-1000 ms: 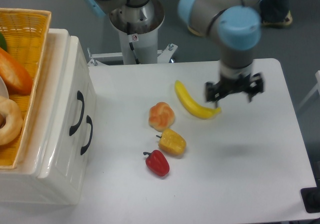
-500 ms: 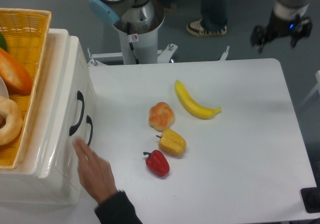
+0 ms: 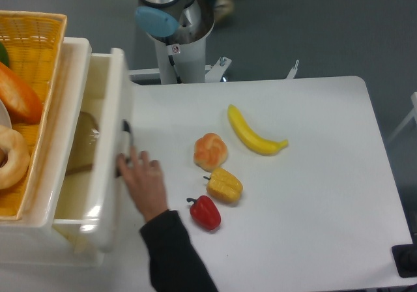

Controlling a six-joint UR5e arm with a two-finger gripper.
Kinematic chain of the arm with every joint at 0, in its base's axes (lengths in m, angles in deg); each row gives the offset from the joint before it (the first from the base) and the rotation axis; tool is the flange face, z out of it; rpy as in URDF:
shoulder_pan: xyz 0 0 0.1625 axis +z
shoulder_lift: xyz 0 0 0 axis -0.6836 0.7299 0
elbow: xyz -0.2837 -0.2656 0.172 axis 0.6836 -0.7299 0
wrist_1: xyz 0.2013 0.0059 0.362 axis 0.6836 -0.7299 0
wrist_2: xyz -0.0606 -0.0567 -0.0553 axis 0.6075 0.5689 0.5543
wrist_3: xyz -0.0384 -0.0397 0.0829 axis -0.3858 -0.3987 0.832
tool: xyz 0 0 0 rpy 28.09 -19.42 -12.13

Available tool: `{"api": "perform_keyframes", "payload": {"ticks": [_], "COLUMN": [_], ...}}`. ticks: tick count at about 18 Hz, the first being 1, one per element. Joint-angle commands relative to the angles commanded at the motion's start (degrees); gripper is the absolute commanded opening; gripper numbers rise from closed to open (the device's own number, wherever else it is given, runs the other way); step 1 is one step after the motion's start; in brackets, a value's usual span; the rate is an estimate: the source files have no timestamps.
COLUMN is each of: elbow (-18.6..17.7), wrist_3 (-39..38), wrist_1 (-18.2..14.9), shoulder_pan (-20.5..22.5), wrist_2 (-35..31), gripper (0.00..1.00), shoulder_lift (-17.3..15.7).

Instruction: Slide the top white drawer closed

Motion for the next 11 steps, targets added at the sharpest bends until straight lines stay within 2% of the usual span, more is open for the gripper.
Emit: {"api": "perform_keyframes", "payload": {"ticks": [5,11], "elbow": [-3.3,-5.4], "wrist_3": [5.5,5.7], "wrist_1": [0.2,0.6], "shoulder_pan": [8.4,10.8], "wrist_2": [0.3,0.7], "gripper": [1.0,1.0], "shoulder_lift": [0.3,1.5]}}
